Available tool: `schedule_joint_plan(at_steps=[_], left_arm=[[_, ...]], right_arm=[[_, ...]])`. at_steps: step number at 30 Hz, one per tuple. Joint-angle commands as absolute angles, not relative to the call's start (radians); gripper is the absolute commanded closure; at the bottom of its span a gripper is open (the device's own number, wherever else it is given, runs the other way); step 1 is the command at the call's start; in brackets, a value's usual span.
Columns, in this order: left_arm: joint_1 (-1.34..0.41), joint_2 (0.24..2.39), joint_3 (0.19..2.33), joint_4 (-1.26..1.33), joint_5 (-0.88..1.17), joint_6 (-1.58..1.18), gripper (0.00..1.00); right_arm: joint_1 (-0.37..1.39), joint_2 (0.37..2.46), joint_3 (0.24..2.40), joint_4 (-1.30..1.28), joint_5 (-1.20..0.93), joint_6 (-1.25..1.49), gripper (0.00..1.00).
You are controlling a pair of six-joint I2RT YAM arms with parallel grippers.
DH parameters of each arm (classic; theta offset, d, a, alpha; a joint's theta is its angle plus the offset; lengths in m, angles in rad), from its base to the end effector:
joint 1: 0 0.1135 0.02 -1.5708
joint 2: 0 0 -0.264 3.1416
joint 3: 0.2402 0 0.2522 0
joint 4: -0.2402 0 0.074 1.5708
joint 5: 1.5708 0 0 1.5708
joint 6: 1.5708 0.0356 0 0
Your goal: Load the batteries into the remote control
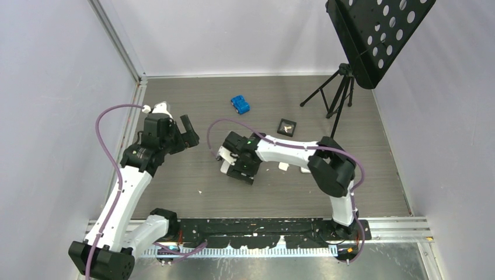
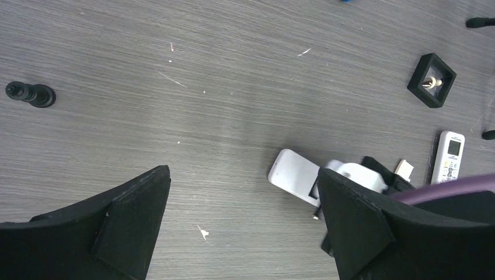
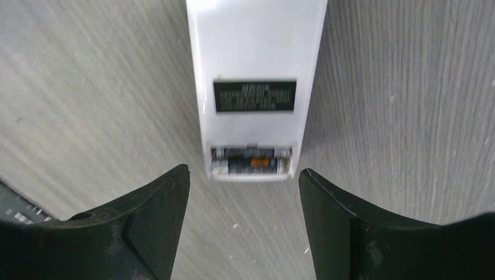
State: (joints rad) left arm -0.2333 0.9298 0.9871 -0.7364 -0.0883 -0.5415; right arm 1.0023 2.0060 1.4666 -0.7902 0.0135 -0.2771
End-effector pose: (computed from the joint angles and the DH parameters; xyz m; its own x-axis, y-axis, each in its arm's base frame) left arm 0.1840 -0.0405 0.3303 -0.6079 -0.3832 -0.6954 -0.1748 0.9189 -0.3536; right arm 0.2149 0.3355 0.1721 -0.2728 -0.9351 -0.2262 -0.9518 0.2965 -0.0780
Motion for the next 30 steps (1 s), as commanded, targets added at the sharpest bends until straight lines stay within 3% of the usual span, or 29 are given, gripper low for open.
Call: schedule_joint_plan(at_steps=[1,6,10,12,19,27,30], left_arm=[[-0.227,0.932,0.974,-0.702,-0.066,-0.545,0.0],[-0.227,0.935,0.956,-0.69,-0.049,-0.548,0.0],[-0.227,0.951,0.923,-0.667,-0.008,-0.571,0.0],[-0.227,0.968,0.891,-0.636,0.072,-0.583,0.03],[-0.232,1.081,0.763,-0.47,0.234,-0.674,0.19],[-0.294,1.25,0.709,-0.338,0.207,-0.741,0.22],[-0.333,1.323,0.712,-0.31,0.183,-0.749,0.25]], right_arm=[[0.982,1.829,1.38,-0.699,-0.071,-0.209,0.26],[0.952,1.742,1.288,-0.594,0.102,-0.027,0.28],[0.816,1.734,1.311,-0.65,0.205,0.316,0.61],[0.768,1.727,1.303,-0.701,0.345,0.491,0.68],[0.736,1.742,1.24,-0.728,0.409,0.824,0.6],[0.724,1.799,1.245,-0.733,0.428,0.895,0.6],[0.724,1.778,1.218,-0.744,0.454,0.908,0.54]])
